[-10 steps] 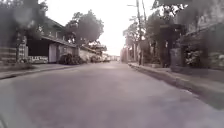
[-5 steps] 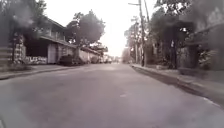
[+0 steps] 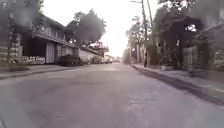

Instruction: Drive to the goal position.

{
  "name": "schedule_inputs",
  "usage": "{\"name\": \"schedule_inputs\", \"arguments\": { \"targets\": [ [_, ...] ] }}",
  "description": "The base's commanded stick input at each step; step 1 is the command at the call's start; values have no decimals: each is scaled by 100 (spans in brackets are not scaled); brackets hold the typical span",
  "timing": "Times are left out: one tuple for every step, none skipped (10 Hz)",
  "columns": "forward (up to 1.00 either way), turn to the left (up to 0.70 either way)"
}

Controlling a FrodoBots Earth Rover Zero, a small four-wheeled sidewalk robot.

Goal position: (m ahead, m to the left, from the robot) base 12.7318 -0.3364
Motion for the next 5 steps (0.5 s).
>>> {"name": "schedule_inputs", "arguments": {
  "targets": [
    [100, 0],
    [100, 0],
    [100, 0],
    [100, 0],
    [100, 0]
  ]
}}
